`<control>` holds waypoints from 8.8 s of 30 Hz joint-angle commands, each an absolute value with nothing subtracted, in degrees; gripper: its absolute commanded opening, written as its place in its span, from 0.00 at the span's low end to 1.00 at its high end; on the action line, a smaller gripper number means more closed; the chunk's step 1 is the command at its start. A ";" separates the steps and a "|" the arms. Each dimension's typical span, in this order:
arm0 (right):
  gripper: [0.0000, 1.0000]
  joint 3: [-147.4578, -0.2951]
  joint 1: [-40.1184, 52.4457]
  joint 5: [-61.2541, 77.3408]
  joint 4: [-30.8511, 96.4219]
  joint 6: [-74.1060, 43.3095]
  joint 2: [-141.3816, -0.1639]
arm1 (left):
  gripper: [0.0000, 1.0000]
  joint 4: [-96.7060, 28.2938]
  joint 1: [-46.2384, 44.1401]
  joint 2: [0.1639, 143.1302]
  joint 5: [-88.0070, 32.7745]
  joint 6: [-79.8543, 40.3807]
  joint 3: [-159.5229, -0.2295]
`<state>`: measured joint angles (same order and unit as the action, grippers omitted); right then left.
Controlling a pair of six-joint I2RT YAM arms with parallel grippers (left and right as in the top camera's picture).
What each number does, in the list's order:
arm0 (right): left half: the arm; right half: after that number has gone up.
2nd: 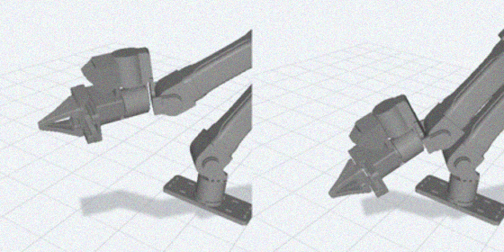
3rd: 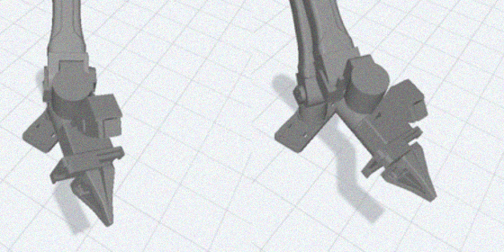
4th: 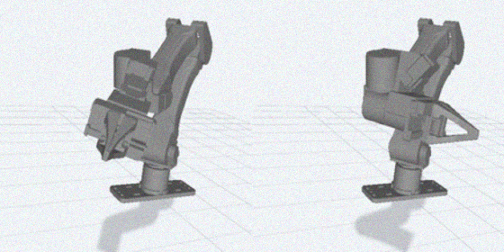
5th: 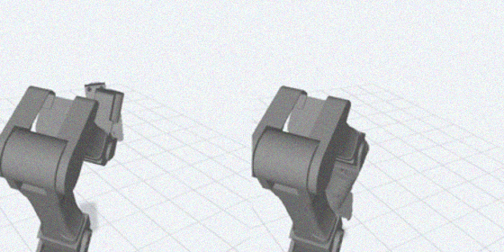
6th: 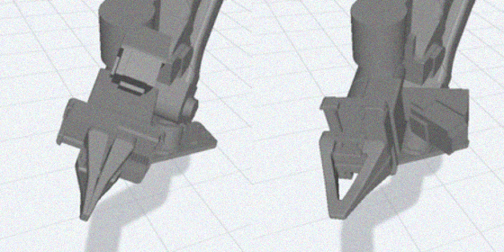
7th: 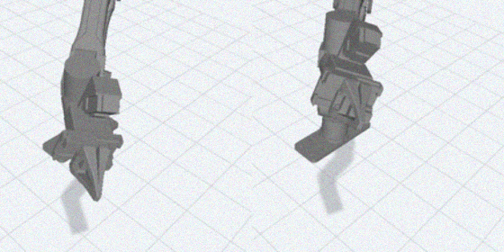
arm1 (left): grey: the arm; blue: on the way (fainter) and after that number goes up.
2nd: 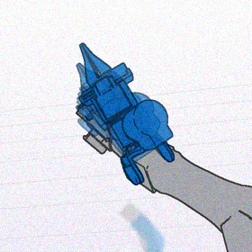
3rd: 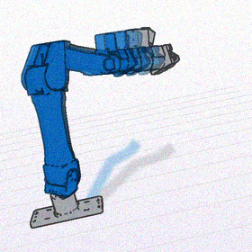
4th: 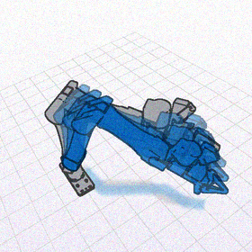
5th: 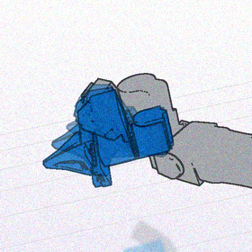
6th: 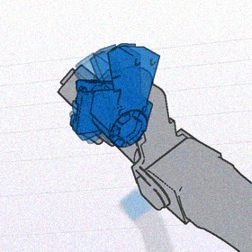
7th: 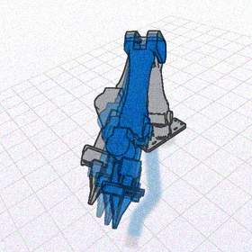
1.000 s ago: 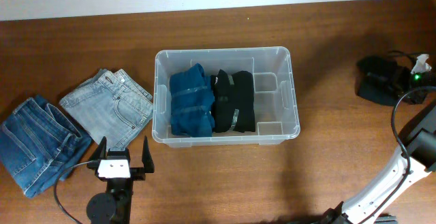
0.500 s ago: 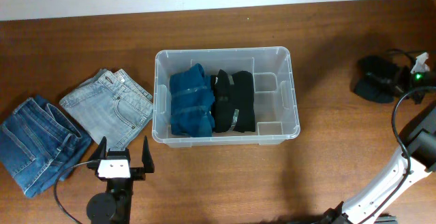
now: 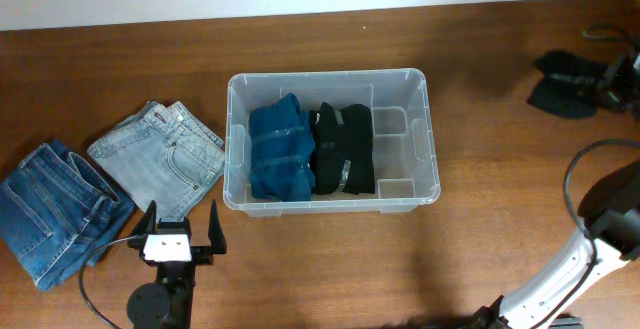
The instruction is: Pack container
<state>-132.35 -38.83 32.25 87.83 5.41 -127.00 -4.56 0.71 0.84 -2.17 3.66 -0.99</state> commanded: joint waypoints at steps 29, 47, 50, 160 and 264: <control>0.04 -121.82 13.85 10.37 88.58 -10.26 -109.60 | 0.99 -4.51 0.89 0.40 -2.20 4.19 -0.54; 0.04 -94.52 13.87 6.81 69.19 -12.49 -109.65 | 0.99 -4.51 0.89 0.40 -2.20 4.19 -0.54; 0.04 -91.88 13.87 6.79 66.65 -11.79 -109.65 | 0.99 -4.51 0.89 0.40 -2.20 4.19 -0.54; 0.98 -114.06 -19.57 0.36 77.23 -3.42 -97.78 | 1.00 -15.77 0.89 1.15 -3.97 3.01 -12.43; 0.99 -114.06 -19.57 0.36 77.19 -3.42 -97.78 | 0.99 -15.84 23.24 88.88 -13.63 -26.17 -39.99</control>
<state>-113.56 -19.51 0.67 77.19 -3.05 -97.36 -16.58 23.40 88.09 -15.33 -24.49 -40.27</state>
